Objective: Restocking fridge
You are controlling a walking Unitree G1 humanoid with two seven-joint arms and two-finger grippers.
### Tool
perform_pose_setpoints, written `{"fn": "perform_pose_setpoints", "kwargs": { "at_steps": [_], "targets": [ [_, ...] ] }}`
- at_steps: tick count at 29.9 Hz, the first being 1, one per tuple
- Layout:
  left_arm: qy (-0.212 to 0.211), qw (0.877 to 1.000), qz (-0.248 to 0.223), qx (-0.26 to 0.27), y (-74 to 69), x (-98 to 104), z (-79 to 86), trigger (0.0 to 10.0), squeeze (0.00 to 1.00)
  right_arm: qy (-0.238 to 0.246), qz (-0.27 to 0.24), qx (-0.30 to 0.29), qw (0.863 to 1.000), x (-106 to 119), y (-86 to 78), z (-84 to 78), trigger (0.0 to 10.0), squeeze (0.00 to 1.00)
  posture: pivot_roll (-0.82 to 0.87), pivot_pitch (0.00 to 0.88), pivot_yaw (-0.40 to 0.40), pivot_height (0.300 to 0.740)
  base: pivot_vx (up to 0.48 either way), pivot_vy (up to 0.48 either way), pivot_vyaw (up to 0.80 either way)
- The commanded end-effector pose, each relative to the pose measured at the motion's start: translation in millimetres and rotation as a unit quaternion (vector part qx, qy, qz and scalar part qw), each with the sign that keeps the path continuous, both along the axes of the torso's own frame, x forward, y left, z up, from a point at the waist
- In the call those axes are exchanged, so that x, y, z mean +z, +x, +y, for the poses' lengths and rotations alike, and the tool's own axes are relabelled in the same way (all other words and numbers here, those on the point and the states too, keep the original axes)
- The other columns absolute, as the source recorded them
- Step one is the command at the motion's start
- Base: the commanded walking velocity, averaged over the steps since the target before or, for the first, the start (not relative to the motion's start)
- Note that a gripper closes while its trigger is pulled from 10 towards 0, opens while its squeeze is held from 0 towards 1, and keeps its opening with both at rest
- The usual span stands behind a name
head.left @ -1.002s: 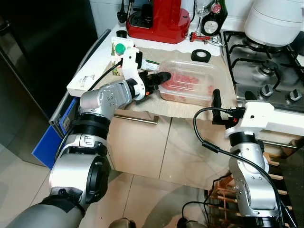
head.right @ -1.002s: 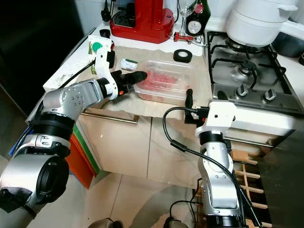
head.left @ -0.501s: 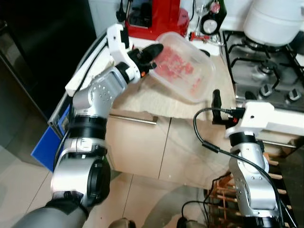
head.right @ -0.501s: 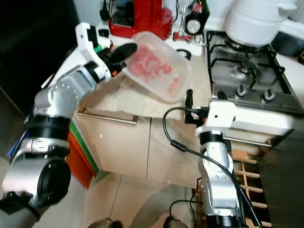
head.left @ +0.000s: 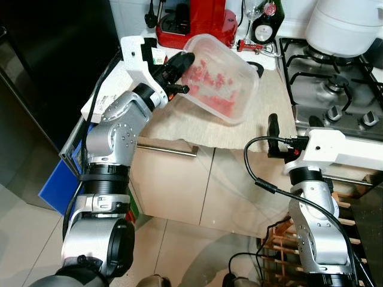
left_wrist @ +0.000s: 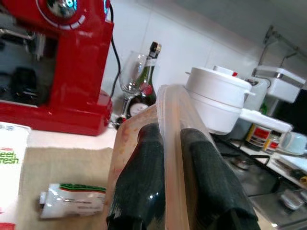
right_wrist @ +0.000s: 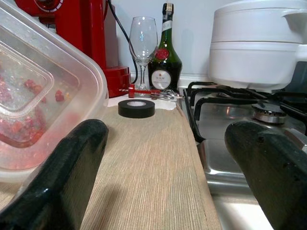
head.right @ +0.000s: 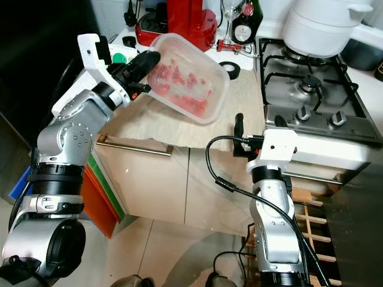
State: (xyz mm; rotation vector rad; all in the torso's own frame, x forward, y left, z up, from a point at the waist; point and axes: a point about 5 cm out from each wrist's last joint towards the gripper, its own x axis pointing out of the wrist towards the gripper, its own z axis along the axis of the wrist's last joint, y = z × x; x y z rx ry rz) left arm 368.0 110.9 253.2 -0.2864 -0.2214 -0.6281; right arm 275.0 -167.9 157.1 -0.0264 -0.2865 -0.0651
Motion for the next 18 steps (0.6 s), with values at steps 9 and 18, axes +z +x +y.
{"fn": "perform_pose_setpoints", "kwargs": {
  "at_steps": [9,18],
  "targets": [
    [0.037,0.994,-0.039,0.095,2.2,0.0,6.8,10.0,0.0,-0.008,-0.004,-0.005,1.0,-0.4,1.2,-1.9,10.0,0.0,0.01,0.047,0.016,0.74,0.0,0.0,0.0],
    [0.058,0.992,-0.043,0.108,3.7,-6.2,4.1,10.0,0.0,-0.008,-0.001,-0.005,1.0,-3.0,0.9,-1.7,10.0,0.0,0.01,0.048,0.017,0.74,0.0,0.0,0.0]
  ]
}}
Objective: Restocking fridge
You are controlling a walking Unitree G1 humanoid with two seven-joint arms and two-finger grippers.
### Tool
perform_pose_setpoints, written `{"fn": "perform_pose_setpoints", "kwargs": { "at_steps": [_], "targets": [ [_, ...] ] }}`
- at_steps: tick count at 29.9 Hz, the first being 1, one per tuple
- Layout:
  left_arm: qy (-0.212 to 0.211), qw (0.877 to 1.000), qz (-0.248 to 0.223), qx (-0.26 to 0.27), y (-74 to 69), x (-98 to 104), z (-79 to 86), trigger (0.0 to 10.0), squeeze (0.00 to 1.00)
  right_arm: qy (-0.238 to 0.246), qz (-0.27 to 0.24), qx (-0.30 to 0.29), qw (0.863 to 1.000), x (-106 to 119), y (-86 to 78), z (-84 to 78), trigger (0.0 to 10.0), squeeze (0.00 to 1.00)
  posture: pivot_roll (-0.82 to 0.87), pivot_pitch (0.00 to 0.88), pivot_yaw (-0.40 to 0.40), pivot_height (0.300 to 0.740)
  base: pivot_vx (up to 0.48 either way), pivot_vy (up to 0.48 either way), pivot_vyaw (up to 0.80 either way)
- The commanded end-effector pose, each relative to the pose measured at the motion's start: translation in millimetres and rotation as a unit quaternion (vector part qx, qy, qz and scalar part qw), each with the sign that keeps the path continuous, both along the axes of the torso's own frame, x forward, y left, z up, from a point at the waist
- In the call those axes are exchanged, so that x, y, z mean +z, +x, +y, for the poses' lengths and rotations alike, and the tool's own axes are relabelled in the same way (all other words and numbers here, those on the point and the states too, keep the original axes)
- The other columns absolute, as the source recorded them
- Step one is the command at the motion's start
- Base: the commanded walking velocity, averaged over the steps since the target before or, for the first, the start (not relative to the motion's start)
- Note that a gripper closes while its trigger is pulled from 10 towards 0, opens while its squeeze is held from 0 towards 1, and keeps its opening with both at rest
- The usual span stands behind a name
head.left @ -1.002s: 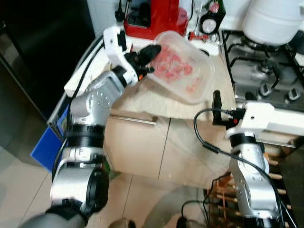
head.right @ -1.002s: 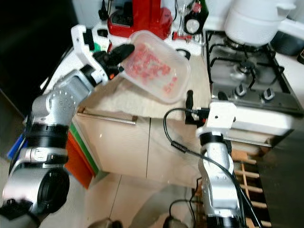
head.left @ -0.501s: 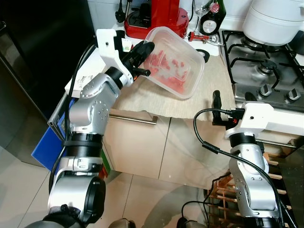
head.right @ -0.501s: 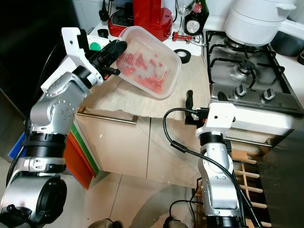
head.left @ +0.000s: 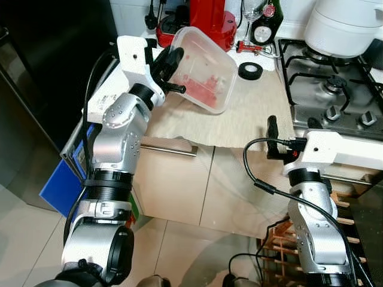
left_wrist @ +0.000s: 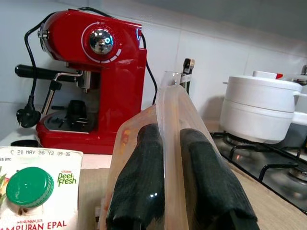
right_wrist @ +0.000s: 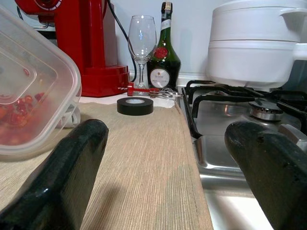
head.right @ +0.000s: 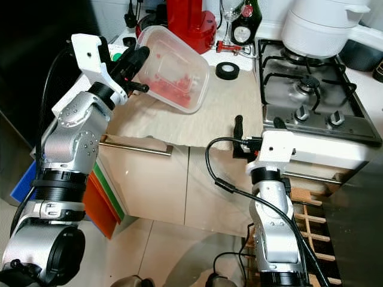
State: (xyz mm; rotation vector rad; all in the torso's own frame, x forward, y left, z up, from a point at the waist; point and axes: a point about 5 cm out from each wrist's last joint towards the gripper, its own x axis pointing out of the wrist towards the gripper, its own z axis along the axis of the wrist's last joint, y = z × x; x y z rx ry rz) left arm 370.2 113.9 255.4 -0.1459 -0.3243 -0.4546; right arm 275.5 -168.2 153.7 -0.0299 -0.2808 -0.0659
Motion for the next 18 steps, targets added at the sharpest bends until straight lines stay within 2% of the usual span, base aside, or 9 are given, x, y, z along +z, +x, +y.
{"fn": "perform_pose_setpoints", "kwargs": {
  "at_steps": [1,4,7,9,10,11,18],
  "targets": [
    [0.017,1.0,0.013,0.01,1.6,-9.2,0.7,10.0,0.0,-0.006,-0.003,-0.005,1.0,-0.1,0.1,-1.1,10.0,0.0,0.01,0.05,0.018,0.74,0.0,0.0,0.0],
    [0.018,1.0,0.01,0.012,1.6,-9.1,0.6,10.0,0.0,-0.006,-0.006,-0.01,1.0,0.1,-0.7,-1.2,10.0,0.0,0.01,0.049,0.018,0.74,0.0,0.0,0.0],
    [0.024,0.999,-0.014,0.022,0.5,-4.4,1.6,10.0,0.0,-0.016,-0.032,-0.035,0.999,7.5,-3.0,-5.3,10.0,0.0,0.01,0.051,0.019,0.74,0.0,0.0,0.0],
    [0.03,0.997,-0.062,0.044,-3.1,10.1,4.6,10.0,0.0,-0.024,-0.043,-0.043,0.998,12.8,-2.9,-7.6,10.0,0.0,0.01,0.051,0.019,0.74,0.0,0.0,0.0],
    [0.03,0.997,-0.062,0.044,-3.1,10.1,4.6,10.0,0.0,-0.024,-0.043,-0.043,0.998,12.8,-2.9,-7.6,10.0,0.0,0.01,0.051,0.019,0.74,0.0,0.0,0.0],
    [0.027,0.995,-0.082,0.053,-4.8,18.9,6.2,10.0,0.0,-0.023,-0.042,-0.044,0.998,12.9,-2.3,-8.7,10.0,0.0,0.01,0.051,0.019,0.74,0.0,0.0,0.0],
    [0.025,0.991,-0.116,0.066,-8.9,36.0,8.2,10.0,0.0,-0.023,-0.032,-0.044,0.998,8.3,-1.7,-9.2,10.0,0.0,0.01,0.053,0.018,0.74,0.0,0.0,0.0]
  ]
}}
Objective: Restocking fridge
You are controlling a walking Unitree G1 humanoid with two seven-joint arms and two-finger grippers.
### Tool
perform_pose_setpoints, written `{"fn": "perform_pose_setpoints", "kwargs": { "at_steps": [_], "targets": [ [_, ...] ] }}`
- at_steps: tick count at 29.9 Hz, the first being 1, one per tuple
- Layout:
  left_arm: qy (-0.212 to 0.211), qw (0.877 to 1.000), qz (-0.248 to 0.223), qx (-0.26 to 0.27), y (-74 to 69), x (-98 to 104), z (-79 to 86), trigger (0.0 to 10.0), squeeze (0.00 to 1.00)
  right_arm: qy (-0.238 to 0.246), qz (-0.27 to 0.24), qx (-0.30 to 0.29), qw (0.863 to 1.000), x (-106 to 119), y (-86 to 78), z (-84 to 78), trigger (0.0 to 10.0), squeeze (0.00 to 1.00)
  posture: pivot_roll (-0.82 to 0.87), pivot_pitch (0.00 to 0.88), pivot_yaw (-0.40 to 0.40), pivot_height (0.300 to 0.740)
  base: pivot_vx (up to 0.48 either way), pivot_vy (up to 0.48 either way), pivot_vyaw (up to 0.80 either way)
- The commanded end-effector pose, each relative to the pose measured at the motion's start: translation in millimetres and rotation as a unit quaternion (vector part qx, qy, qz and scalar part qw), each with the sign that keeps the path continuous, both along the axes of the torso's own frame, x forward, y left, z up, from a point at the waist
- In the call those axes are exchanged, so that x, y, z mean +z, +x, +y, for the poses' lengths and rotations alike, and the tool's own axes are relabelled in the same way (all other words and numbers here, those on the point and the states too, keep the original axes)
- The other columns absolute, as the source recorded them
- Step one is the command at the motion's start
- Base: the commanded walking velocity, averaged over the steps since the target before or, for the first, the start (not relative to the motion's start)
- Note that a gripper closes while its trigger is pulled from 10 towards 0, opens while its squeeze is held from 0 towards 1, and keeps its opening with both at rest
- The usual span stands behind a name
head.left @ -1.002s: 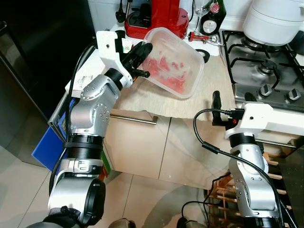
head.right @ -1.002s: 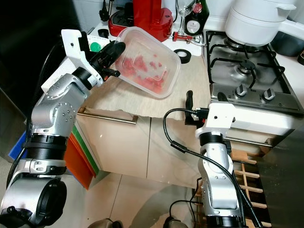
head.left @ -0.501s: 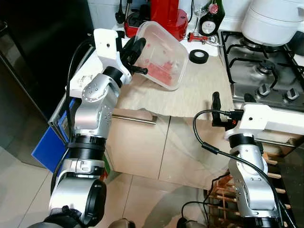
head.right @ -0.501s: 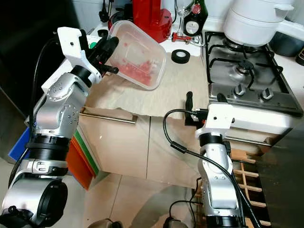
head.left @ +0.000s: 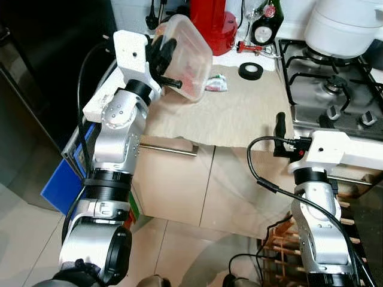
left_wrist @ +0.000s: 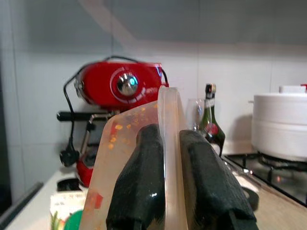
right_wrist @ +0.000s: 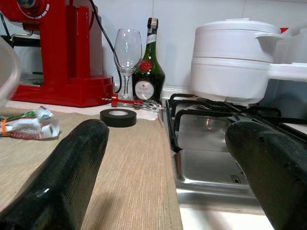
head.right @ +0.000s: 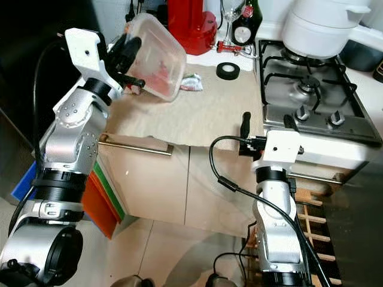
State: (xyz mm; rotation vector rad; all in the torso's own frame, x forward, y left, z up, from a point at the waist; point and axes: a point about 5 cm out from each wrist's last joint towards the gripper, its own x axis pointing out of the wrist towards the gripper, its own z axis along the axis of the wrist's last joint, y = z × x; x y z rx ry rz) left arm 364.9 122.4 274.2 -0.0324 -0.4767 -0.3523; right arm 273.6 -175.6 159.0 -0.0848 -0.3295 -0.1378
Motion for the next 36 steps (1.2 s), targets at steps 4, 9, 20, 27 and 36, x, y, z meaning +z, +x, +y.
{"fn": "perform_pose_setpoints", "kwargs": {
  "at_steps": [4,9,20,27,36],
  "targets": [
    [0.002,0.999,-0.038,-0.001,-5.1,17.1,-3.1,10.0,0.0,-0.001,-0.008,-0.006,1.0,2.5,0.4,-1.3,10.0,0.0,0.01,0.053,0.018,0.74,0.0,0.0,0.0],
    [0.007,0.999,-0.053,-0.007,-8.1,20.7,-9.0,10.0,0.0,-0.004,-0.008,-0.006,1.0,1.7,0.8,-0.9,10.0,0.0,0.01,0.049,0.017,0.74,0.0,0.0,0.0],
    [0.006,0.998,-0.061,-0.01,-8.9,25.7,-10.6,10.0,0.0,-0.005,-0.006,-0.007,1.0,-0.1,1.7,-1.1,10.0,0.0,0.01,0.047,0.019,0.74,0.0,0.0,0.0],
    [0.01,0.998,-0.067,-0.01,-9.5,27.5,-11.2,10.0,0.0,-0.003,-0.006,-0.008,1.0,-1.5,1.2,-1.1,10.0,0.0,0.01,0.048,0.021,0.74,-0.149,0.0,0.0],
    [0.02,0.997,-0.076,-0.013,-10.0,29.5,-12.8,10.0,0.0,-0.003,-0.004,-0.008,1.0,-3.4,0.3,-1.0,10.0,0.0,0.01,0.051,0.022,0.74,-0.281,0.0,0.0]
  ]
}}
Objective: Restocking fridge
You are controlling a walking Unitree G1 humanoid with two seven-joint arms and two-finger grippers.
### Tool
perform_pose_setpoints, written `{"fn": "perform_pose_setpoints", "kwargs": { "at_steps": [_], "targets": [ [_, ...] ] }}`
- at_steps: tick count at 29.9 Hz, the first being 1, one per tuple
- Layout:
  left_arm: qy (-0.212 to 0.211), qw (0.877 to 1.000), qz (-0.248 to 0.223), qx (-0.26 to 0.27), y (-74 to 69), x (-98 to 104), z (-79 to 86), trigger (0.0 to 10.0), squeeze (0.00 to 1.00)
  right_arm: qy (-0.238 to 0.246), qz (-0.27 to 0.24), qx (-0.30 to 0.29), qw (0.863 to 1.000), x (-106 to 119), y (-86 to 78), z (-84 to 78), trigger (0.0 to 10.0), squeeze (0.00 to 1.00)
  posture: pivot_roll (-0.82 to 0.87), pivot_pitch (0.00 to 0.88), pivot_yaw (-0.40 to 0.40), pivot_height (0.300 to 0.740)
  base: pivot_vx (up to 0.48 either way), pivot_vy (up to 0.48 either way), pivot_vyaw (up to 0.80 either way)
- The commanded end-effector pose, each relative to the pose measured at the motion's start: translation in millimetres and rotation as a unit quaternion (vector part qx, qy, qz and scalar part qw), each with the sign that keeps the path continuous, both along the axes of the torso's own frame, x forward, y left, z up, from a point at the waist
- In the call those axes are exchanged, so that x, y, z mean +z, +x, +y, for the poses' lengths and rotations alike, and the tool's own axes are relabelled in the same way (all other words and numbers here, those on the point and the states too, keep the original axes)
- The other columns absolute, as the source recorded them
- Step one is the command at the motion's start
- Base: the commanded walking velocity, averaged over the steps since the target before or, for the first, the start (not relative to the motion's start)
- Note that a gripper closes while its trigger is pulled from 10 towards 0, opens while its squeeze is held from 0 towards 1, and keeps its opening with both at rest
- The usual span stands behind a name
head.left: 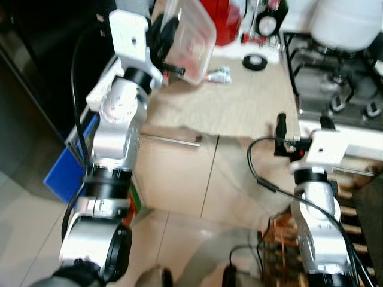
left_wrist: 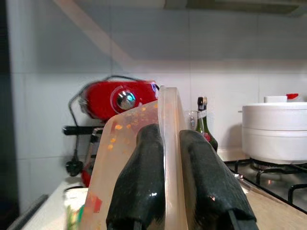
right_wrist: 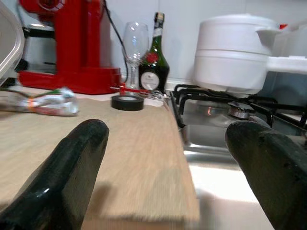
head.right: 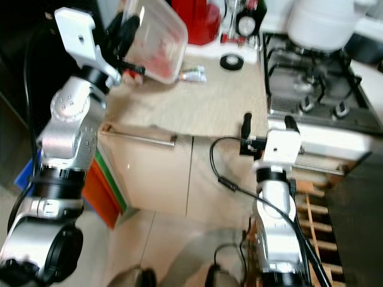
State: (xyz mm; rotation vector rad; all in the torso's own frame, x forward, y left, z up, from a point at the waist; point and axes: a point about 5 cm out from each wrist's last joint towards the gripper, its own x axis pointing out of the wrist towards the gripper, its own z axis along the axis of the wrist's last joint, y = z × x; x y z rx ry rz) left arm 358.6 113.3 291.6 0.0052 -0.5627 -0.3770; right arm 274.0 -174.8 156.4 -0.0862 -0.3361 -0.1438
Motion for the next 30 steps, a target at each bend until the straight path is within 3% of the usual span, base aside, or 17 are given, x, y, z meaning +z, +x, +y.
{"fn": "perform_pose_setpoints", "kwargs": {
  "at_steps": [1,30],
  "targets": [
    [0.007,1.0,-0.03,-0.006,-3.8,11.9,-4.1,10.0,0.0,-0.002,-0.001,-0.005,1.0,-1.0,-0.2,-1.7,10.0,0.0,0.01,0.051,0.022,0.74,-0.292,0.0,0.0],
    [0.006,1.0,-0.011,-0.006,-1.5,2.1,-0.1,10.0,0.0,0.002,0.008,-0.002,1.0,-8.4,-2.5,-1.8,10.0,0.0,0.01,0.058,0.027,0.74,-0.288,0.0,0.0]
  ]
}}
